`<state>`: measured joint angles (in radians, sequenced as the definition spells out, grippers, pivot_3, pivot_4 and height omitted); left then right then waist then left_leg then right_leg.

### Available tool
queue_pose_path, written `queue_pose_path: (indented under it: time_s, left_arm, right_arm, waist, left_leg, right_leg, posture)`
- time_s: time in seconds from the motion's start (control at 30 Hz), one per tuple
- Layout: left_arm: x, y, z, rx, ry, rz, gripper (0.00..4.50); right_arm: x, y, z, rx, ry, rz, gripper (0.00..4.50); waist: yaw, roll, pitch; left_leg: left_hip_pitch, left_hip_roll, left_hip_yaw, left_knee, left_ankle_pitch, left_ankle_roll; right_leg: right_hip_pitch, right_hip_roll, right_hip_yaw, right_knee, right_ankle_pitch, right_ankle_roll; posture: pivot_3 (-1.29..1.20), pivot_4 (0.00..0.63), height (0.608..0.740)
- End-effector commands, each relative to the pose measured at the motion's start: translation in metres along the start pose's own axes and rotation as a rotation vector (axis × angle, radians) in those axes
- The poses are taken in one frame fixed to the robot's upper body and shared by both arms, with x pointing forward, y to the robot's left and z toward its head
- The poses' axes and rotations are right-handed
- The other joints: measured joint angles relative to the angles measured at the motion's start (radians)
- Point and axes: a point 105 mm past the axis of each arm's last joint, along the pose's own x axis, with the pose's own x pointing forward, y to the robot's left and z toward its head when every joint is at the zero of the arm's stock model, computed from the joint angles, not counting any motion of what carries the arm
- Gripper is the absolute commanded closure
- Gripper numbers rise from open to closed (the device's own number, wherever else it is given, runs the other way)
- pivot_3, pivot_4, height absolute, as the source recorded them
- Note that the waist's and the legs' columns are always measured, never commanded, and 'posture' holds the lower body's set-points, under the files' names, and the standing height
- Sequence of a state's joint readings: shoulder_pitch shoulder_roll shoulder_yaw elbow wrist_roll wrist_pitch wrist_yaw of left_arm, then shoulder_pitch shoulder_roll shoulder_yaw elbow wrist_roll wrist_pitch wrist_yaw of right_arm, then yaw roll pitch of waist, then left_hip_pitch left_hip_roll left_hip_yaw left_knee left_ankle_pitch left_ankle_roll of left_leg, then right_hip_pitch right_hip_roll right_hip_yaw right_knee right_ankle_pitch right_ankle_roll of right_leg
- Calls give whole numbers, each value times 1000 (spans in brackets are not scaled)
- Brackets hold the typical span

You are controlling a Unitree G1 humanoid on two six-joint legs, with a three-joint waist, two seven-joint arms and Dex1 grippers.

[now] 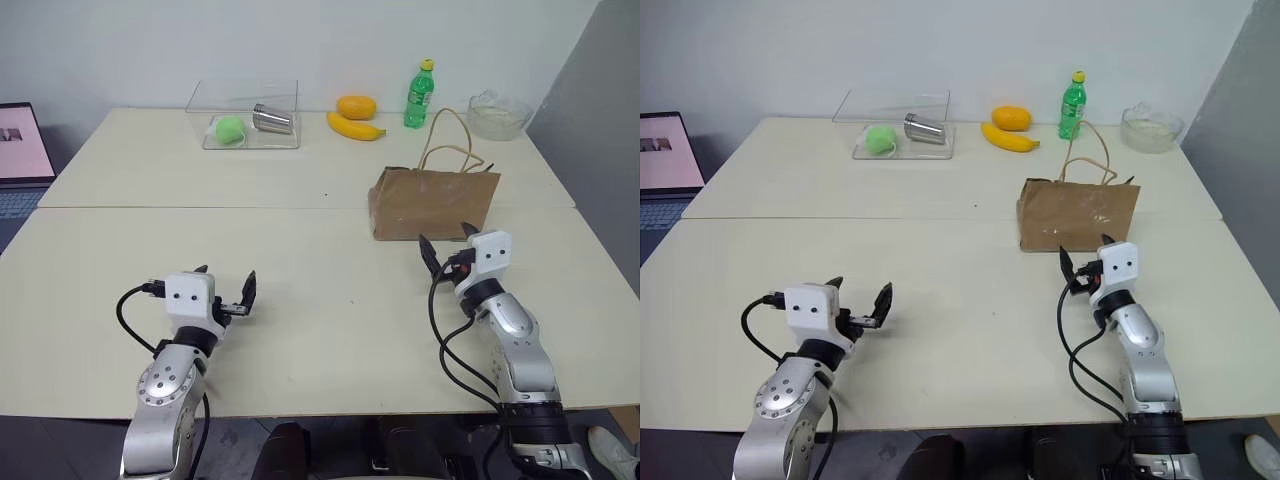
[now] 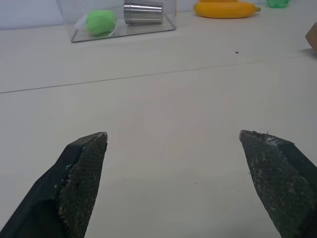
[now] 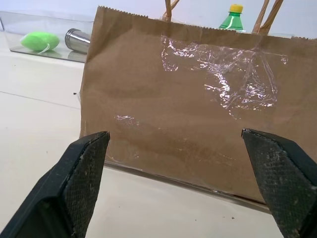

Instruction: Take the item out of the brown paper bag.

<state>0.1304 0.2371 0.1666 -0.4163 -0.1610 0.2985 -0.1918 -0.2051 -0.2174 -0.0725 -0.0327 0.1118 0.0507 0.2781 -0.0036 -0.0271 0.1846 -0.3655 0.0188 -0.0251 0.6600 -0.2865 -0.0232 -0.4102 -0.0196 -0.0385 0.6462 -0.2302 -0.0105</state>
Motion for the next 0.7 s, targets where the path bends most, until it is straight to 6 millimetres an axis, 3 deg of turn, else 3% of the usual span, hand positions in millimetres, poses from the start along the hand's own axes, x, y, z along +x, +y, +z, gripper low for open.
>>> queue_pose_path:
  time_s: [0.03, 0.5, 0.7]
  left_arm:
    - [-1, 2, 8, -16, -41, -3, 8]
    - [0, -3, 12, 38, -31, -24, 8]
    - [-1, -18, 45, 82, -148, -127, 8]
  right_arm:
    - [0, 2, 12, -11, -50, 2, 0]
    - [-2, 4, 10, -23, -44, 3, 0]
    - [-4, 4, 22, -132, -89, 14, 0]
  waist:
    - [0, 0, 0]
    - [0, 0, 0]
    - [0, 0, 0]
  left_leg:
    - [0, 0, 0, 0, 0, 0]
    - [0, 0, 0, 0, 0, 0]
    - [-1, 0, 0, 0, 0, 0]
  right_leg:
    - [0, 0, 0, 0, 0, 0]
    - [0, 0, 0, 0, 0, 0]
    - [0, 0, 0, 0, 0, 0]
  posture:
    - [0, 150, 740]
    - [0, 150, 740]
    - [0, 150, 740]
